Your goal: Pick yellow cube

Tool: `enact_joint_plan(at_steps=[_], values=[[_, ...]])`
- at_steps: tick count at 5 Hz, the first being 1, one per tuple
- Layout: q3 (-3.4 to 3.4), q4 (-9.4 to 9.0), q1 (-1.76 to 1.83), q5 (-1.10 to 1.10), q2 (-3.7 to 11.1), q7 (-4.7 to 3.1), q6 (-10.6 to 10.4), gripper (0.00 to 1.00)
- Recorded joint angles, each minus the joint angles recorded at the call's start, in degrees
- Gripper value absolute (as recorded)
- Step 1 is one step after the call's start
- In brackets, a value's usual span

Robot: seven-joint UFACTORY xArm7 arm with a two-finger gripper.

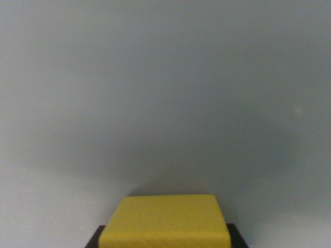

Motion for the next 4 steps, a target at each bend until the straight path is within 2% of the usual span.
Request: enact_joint_plan(at_steps=[4], values=[[-0.02, 0.68, -0.02, 0.00, -0.67, 0.05, 1.35, 1.00]])
